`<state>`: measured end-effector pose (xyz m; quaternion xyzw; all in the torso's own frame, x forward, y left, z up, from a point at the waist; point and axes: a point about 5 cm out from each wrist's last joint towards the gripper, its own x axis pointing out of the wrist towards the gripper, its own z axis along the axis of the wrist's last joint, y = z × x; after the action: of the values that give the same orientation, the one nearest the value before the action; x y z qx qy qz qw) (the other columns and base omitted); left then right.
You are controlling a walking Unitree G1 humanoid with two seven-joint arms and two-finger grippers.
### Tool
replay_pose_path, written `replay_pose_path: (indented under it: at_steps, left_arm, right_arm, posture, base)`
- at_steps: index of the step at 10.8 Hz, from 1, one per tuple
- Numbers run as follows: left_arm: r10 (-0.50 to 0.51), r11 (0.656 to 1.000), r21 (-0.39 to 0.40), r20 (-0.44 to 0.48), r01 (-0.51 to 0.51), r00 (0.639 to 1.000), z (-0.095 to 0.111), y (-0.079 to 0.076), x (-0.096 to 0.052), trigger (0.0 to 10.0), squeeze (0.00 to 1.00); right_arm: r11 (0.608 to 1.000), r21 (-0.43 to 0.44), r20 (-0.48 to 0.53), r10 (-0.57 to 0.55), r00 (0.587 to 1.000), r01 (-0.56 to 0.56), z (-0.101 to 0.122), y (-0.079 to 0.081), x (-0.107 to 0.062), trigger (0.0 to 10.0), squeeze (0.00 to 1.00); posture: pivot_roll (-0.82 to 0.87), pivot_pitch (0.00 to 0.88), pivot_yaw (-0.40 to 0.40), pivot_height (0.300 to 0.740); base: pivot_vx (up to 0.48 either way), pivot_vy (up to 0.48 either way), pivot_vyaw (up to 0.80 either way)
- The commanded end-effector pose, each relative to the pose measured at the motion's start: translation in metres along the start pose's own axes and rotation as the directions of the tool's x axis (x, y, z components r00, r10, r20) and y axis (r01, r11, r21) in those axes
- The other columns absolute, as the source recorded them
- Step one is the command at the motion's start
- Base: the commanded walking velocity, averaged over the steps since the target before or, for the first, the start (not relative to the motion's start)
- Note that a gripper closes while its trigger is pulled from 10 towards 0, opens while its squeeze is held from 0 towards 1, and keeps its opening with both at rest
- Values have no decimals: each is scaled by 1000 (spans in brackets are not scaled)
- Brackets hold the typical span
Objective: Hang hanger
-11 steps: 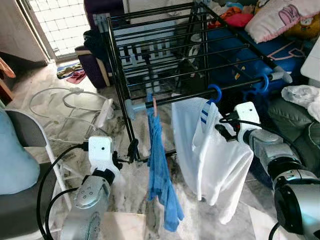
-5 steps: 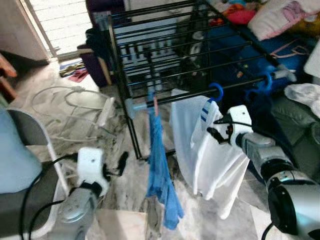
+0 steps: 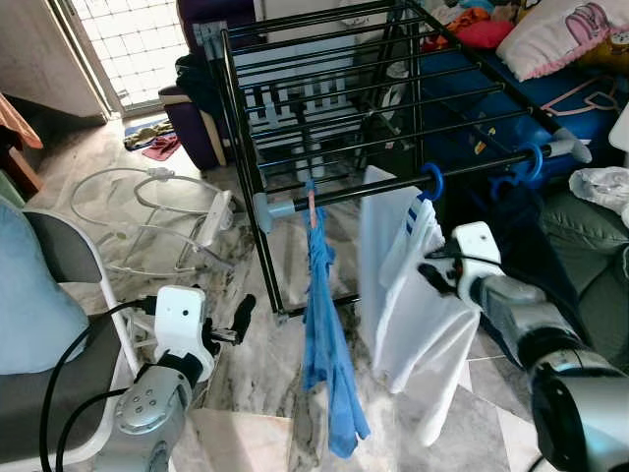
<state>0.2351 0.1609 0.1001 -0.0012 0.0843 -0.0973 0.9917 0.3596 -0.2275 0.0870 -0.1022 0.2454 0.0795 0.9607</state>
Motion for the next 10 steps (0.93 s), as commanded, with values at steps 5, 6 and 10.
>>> replay_pose_path:
  at_steps: [5,6,10]
  left_arm:
    - [8,1000,16,-2,-8,1000,1,0,3,10000,0]
    - [9,1000,16,-2,-9,1000,0,0,3,10000,0]
    - [3,1000,18,-5,-3,1000,0,-2,4,10000,0]
  right_arm:
    - [998,-57,34,-12,999,14,15,-2,1,392,0]
    - [998,-66,34,-1,999,3,17,1,2,157,0]
    - [996,-84,33,5,999,-2,21,4,3,0,0]
  posture:
    - [-51,0,113,740]
    - [-49,0,112,740]
    - [-49,0,110,740]
  base:
    - [0,0,0]
    - [0,0,0]
    - [0,0,0]
